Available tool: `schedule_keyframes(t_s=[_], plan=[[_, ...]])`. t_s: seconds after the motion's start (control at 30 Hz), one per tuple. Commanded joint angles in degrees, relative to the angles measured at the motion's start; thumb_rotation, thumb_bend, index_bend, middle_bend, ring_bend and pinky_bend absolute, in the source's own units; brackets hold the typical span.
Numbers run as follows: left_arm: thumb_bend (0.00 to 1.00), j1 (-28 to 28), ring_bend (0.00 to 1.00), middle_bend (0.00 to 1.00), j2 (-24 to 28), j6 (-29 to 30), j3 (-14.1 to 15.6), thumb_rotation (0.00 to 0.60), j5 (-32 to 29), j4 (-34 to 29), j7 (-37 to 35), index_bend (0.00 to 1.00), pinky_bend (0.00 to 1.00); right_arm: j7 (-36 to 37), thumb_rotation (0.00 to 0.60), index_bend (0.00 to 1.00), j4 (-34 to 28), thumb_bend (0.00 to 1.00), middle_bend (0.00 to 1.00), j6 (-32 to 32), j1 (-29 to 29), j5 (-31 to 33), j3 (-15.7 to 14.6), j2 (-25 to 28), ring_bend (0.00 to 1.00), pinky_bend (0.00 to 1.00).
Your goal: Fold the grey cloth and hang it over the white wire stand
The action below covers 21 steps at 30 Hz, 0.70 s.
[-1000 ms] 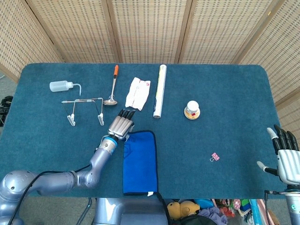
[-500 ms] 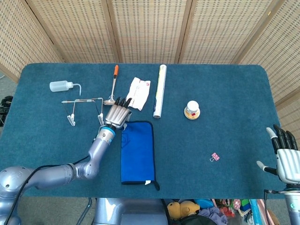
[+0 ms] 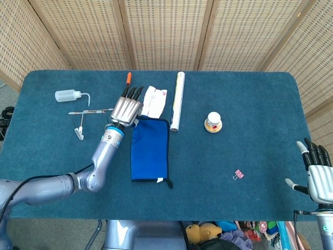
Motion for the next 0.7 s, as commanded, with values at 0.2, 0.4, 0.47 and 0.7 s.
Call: schedule_keyframes(t_s=[0.2, 0.4, 0.47, 0.7], plan=[[0.61, 0.8, 0.0, 0.0, 7.8, 1.6, -3.7, 0.6, -2.5, -6.1, -2.5, 0.79, 0.0, -0.3, 0.6, 0.0, -0.4, 0.0, 0.0, 0.2, 0.0, -0.7, -0.3, 0.0, 0.0, 0.0], [0.61, 1.6, 0.0, 0.0, 12.3, 2.5, -4.9, 0.6, -3.0, -8.4, -4.4, 0.79, 0.0, -0.4, 0.6, 0.0, -0.5, 0.0, 0.0, 0.5, -0.1, -1.0, -0.4, 0.0, 0.0, 0.0], [0.61, 1.9, 0.0, 0.0, 13.9, 2.7, -5.2, 0.6, -3.4, -8.9, -4.9, 0.79, 0.0, -0.4, 0.6, 0.0, -0.5, 0.0, 0.0, 0.6, -0.1, -1.1, -0.4, 0.1, 0.0, 0.0], [0.6, 2.7, 0.0, 0.0, 17.4, 2.1, -5.9, 0.6, -3.7, -6.6, -7.5, 0.79, 0.0, -1.2, 0.6, 0.0, -0.7, 0.0, 0.0, 0.7, -0.1, -1.6, -0.7, -0.2, 0.0, 0.0]])
